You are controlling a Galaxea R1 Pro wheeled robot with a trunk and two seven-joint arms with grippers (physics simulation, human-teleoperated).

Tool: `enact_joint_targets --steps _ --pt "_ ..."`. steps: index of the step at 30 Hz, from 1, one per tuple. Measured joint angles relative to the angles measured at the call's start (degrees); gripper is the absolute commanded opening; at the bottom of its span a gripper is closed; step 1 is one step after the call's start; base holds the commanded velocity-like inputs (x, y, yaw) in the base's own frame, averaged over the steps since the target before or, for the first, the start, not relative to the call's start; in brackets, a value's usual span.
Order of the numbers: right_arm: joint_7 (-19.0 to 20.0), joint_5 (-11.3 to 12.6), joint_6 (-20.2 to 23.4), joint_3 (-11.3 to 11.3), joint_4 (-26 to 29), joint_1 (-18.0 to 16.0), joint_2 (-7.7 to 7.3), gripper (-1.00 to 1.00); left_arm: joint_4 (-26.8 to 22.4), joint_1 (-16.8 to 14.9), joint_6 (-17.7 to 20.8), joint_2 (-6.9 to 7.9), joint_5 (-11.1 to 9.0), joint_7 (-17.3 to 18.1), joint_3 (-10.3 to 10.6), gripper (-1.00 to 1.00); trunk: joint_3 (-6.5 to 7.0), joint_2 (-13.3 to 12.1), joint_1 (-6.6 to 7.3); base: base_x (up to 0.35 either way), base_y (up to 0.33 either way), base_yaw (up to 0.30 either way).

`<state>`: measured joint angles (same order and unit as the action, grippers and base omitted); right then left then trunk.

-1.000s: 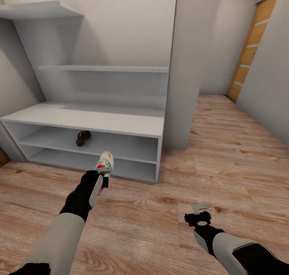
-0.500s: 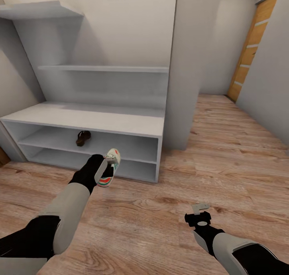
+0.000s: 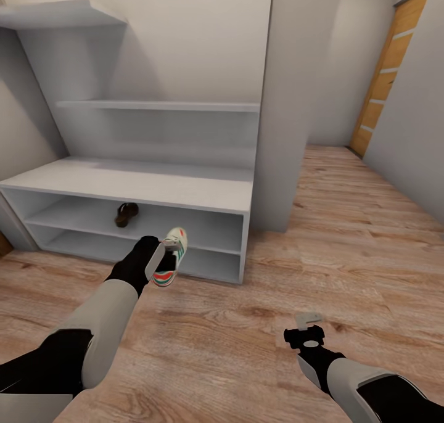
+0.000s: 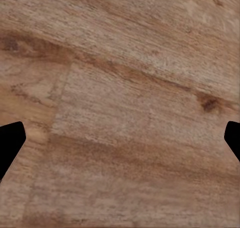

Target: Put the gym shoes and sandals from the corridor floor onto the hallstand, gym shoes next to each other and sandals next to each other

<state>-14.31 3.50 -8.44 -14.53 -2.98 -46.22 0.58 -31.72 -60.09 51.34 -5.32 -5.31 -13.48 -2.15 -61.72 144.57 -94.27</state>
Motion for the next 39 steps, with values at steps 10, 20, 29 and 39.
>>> enact_joint_targets --steps 10,20,29,39 --pt "0.0 0.0 -0.1 0.0 0.0 0.0 0.00 1.00 0.0 0.0 0.0 -0.04 0.0 3.2 0.0 -1.00 0.00 0.0 -0.01 0.121 0.000 0.000" --pt "0.0 0.0 -0.2 0.0 0.0 0.0 -0.09 1.00 0.1 0.0 -0.2 -0.08 0.1 3.5 0.0 -1.00 0.00 0.0 -0.01 0.131 -0.009 0.000" --pt "0.0 0.0 -0.2 0.0 0.0 0.0 -0.17 1.00 0.3 0.0 -0.2 -0.08 0.1 3.5 -0.3 -1.00 0.00 0.0 0.00 0.154 -0.038 0.000" --pt "0.0 0.0 -0.2 0.0 0.0 0.0 -0.19 1.00 1.4 0.0 -0.2 -0.08 0.1 3.5 -0.3 -1.00 0.00 0.0 0.00 0.141 -0.055 0.000"
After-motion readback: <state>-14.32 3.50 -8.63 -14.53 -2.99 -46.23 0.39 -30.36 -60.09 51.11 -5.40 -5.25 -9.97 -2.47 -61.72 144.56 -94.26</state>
